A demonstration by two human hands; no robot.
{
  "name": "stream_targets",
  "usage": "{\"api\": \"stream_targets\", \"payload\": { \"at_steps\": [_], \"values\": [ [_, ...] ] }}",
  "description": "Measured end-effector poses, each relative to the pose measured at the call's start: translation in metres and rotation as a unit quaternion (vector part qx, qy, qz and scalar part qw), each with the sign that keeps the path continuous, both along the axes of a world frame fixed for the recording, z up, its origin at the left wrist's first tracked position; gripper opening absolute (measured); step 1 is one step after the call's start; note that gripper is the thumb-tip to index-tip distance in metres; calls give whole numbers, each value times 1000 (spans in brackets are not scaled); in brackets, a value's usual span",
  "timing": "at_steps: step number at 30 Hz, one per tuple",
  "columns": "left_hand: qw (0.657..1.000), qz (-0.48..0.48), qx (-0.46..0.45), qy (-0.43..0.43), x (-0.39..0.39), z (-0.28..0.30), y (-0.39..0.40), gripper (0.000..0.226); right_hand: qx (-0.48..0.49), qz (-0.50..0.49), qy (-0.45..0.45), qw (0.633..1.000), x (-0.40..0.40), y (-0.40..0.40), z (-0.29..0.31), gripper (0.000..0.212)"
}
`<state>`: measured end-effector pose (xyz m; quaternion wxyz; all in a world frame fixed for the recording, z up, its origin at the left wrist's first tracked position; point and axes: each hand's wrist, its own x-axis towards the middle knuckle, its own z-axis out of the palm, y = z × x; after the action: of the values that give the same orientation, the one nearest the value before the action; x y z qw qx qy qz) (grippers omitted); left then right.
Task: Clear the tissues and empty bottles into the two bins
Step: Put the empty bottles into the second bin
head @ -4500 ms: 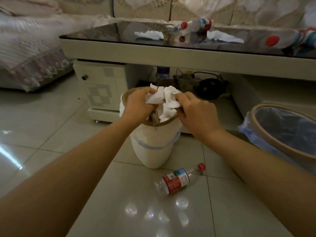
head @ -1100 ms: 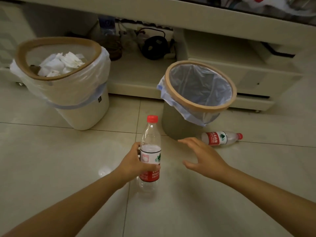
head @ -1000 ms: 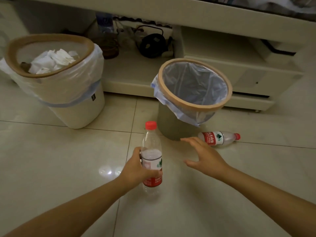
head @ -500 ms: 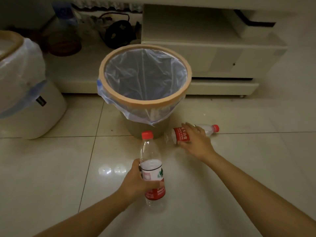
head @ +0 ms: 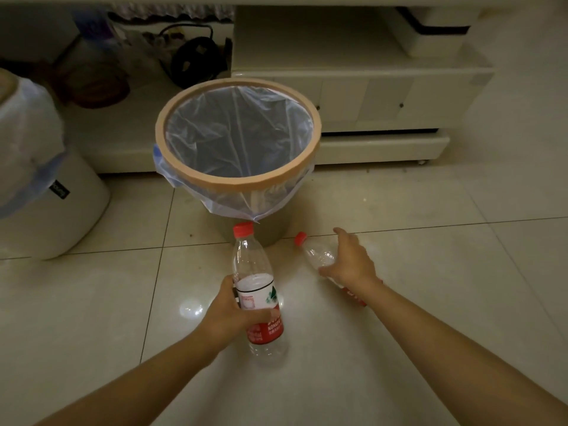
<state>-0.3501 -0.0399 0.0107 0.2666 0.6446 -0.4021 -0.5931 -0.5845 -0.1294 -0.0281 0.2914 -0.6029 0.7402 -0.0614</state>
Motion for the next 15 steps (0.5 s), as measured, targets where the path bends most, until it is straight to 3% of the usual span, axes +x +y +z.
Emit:
{"api": "stream_targets", "payload": {
  "at_steps": [4,9,15],
  "values": [
    [1000,-12,3,-10,6,14,14,72,111,58,20,992,8,5,13,94],
    [999,-37,8,-39,33,44,30,79,200,117,-172,957,35,3,58,92],
    [997,-44,10,-56,84,92,37,88,295,234,-225,899,68,5,103,79]
  ]
}}
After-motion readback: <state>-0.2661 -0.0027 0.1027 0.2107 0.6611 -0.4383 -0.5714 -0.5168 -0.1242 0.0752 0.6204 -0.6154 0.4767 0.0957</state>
